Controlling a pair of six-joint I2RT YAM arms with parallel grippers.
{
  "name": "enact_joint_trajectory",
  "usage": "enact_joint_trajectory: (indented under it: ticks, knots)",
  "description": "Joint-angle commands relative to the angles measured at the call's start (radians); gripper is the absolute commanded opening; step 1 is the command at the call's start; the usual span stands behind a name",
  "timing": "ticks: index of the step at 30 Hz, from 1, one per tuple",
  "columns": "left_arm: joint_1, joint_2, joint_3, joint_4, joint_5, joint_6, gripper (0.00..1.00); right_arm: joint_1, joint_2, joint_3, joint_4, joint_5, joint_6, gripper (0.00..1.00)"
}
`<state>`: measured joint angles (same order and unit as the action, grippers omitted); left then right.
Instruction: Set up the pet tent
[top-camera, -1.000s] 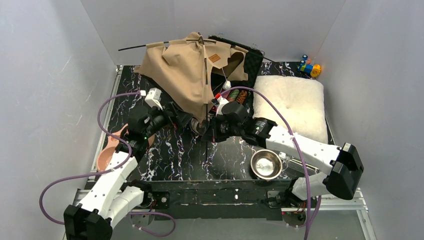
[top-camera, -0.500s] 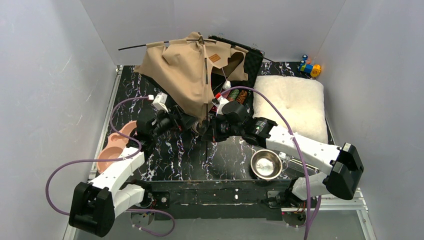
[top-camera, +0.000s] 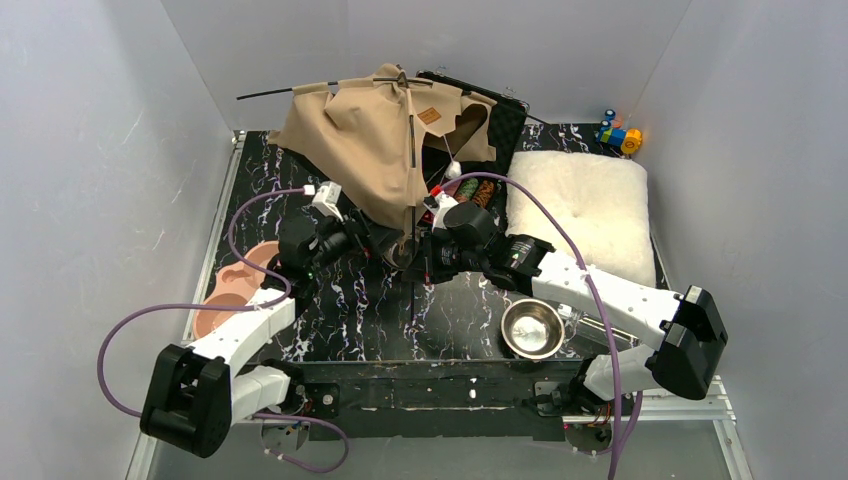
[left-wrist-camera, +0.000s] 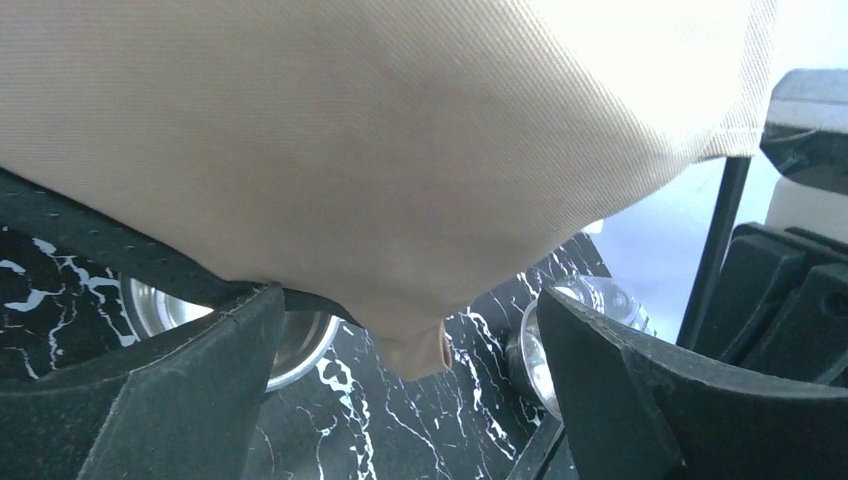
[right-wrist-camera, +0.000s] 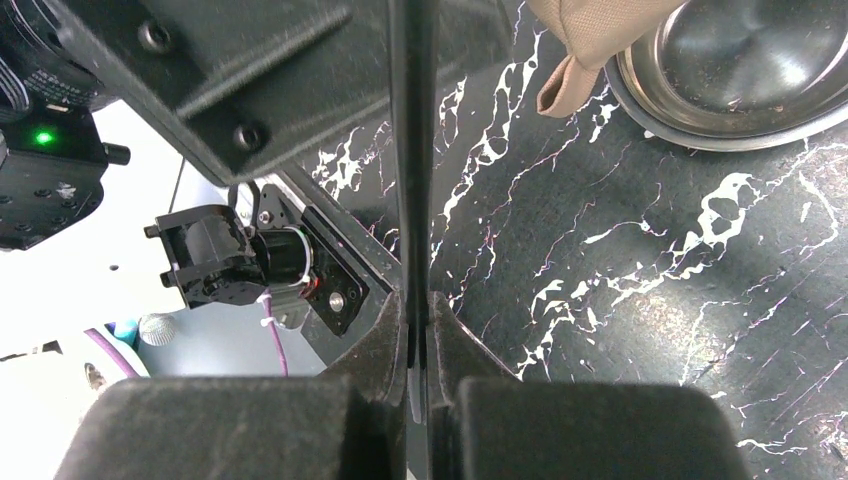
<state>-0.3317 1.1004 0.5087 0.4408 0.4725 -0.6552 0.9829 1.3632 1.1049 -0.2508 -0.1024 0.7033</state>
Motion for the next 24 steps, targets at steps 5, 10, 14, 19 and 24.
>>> enact_joint_trajectory:
  ticks: [5,10,14,19,24]
  knots:
    - [-0.060,-0.046,0.063,-0.109,-0.078,0.103,0.95,-0.020,-0.009,0.056,0.074,0.052,-0.002,0.01]
    - [-0.105,-0.039,0.117,-0.195,-0.174,0.158,0.84,-0.021,-0.004,0.052,0.083,0.040,-0.001,0.01]
    - [-0.134,-0.025,0.146,-0.226,-0.215,0.176,0.78,-0.020,-0.003,0.046,0.089,0.035,0.001,0.01]
    - [-0.162,-0.007,0.170,-0.237,-0.249,0.191,0.60,-0.020,-0.002,0.046,0.090,0.036,0.000,0.01]
    - [-0.171,0.004,0.181,-0.237,-0.259,0.196,0.31,-0.021,0.000,0.049,0.083,0.041,-0.002,0.01]
